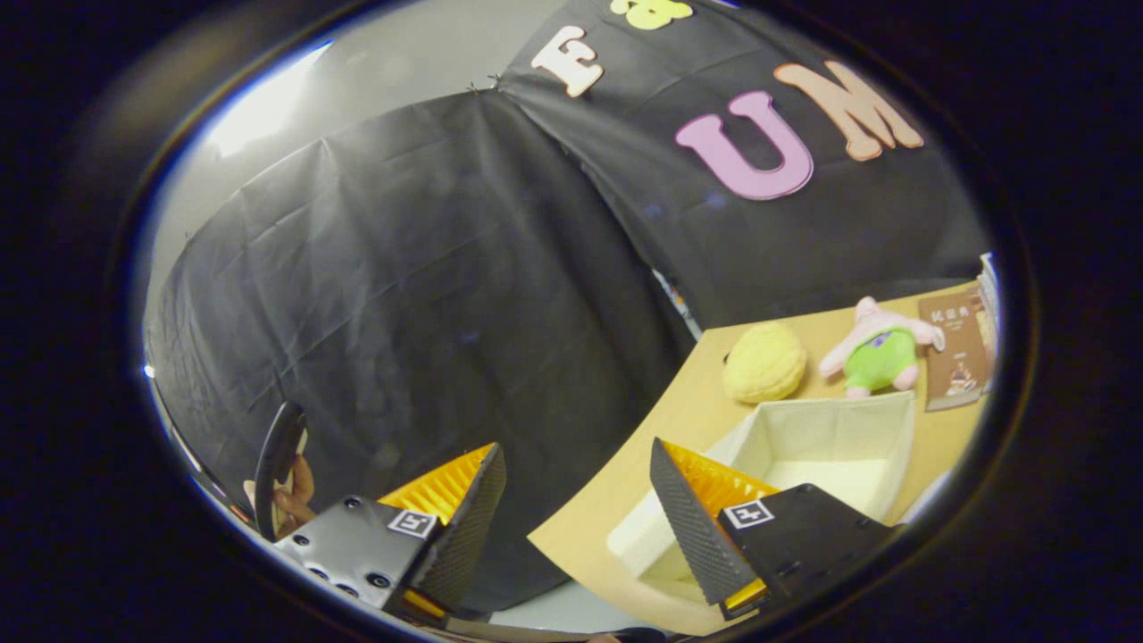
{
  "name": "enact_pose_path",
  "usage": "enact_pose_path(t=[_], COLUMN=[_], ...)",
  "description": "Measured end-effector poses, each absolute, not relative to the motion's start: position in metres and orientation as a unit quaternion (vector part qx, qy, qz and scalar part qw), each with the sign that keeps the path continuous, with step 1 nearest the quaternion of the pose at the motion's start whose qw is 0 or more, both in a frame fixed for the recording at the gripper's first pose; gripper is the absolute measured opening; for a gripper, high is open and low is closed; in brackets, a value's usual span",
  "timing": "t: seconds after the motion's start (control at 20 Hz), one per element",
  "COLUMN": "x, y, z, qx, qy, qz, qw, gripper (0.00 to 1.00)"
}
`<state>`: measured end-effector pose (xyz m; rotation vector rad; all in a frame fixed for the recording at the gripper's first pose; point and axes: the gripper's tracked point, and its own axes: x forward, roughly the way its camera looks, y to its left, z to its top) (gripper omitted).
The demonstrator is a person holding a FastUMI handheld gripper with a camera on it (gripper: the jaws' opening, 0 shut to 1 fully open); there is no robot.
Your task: Open the storage box then place both shoes into the box .Put the left shoe in first, then the right shoe, with the right side of both shoes facing outward in a uniform manner.
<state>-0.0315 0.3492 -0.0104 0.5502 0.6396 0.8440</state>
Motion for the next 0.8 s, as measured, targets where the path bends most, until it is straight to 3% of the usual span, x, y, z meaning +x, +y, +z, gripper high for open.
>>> enact_pose_path(t=[0.8], x=[0.005], y=[0.116], z=[0.011], qx=[0.152], qy=[0.192], qz=[0.225], qw=[0.943], gripper=[1.0])
